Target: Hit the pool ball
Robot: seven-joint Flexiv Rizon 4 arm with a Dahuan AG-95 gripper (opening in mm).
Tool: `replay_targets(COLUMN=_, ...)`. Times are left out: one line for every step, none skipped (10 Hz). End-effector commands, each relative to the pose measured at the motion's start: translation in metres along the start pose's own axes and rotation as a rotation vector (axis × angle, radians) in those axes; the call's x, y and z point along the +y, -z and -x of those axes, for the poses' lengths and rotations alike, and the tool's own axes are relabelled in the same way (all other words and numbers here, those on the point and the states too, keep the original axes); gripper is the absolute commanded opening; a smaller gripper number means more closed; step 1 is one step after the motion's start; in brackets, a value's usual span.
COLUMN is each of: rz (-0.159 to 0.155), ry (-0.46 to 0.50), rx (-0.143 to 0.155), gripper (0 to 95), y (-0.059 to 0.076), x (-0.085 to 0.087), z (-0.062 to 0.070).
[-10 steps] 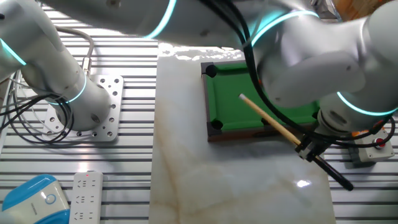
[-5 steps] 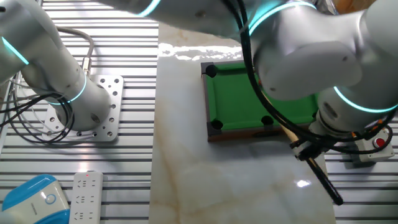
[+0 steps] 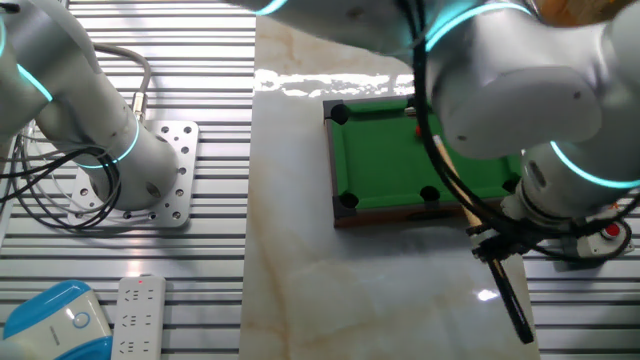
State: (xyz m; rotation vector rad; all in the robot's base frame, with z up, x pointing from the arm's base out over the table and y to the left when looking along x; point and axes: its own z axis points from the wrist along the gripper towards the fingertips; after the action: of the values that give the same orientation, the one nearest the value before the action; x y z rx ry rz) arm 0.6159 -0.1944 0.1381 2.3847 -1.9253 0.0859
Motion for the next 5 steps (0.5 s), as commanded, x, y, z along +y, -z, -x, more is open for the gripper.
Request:
replay_targets(rz=-0.001, ry=-0.087, rx=-0.018, gripper=0.0, y=0.0, x=0.005, z=-0.001)
replay_targets(rz=-0.002, ry=-0.091, rx=-0.02, gripper=0.0, y=-0.001, x=0.006, z=-0.001)
replay_targets(rz=-0.003, ry=-0.091, rx=-0.028, gripper=0.0, y=-0.004, x=0.008, z=-0.001)
replay_targets(rz=-0.005, ry=-0.102, rx=-0.031, gripper=0.0, y=-0.009, x=0.012, z=0.0)
replay_targets(rz=-0.008, ry=-0.109, rx=-0.051, gripper=0.0, y=-0.014, x=0.015, z=0.0)
